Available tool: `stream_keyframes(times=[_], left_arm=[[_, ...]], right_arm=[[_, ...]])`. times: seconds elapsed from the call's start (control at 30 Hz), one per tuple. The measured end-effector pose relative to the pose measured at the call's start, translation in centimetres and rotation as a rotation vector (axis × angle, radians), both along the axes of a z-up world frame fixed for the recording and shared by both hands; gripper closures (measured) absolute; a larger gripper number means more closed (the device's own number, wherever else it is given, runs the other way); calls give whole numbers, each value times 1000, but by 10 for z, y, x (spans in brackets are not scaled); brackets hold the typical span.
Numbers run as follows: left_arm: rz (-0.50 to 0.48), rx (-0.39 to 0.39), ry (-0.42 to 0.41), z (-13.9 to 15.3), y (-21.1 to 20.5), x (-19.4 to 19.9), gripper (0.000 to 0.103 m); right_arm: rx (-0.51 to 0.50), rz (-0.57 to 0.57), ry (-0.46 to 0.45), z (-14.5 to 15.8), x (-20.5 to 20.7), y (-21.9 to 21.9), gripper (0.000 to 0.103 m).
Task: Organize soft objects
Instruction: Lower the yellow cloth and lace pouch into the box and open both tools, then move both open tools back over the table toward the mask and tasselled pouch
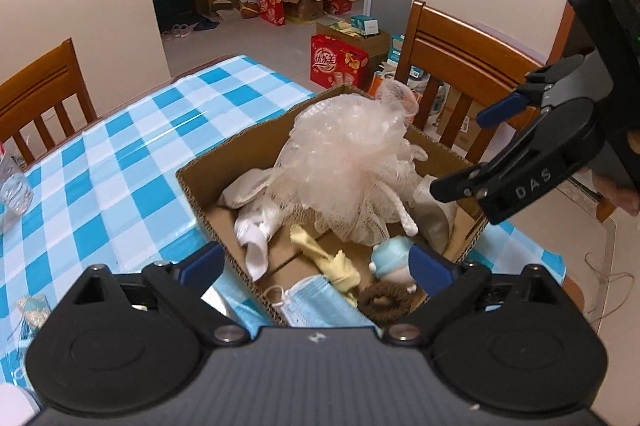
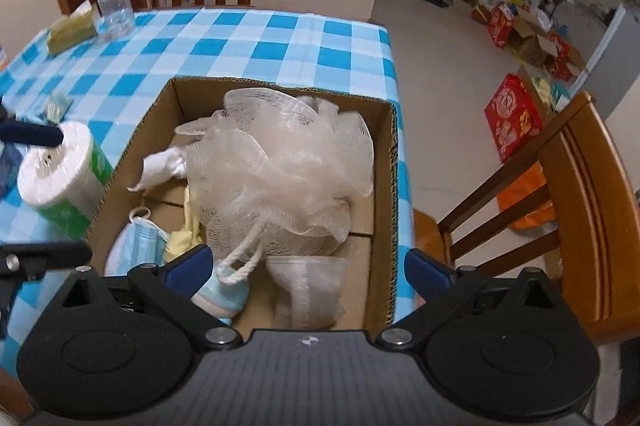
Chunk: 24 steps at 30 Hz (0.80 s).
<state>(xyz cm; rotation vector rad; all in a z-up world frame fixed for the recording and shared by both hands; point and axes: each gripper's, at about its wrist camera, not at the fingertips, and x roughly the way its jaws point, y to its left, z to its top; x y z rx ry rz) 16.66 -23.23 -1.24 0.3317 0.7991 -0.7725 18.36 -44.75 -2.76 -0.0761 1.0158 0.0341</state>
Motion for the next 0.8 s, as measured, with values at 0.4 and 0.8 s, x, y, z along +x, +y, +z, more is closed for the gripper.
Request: stream_keyframes(times=[0.4, 0.8], left_arm=[[37, 1, -32, 5, 24, -10, 3], [63, -2, -73, 12, 60, -19, 2]], right_arm=[[29, -88, -8, 4, -18, 20, 0], [51, -141, -28, 16, -32, 53, 0]])
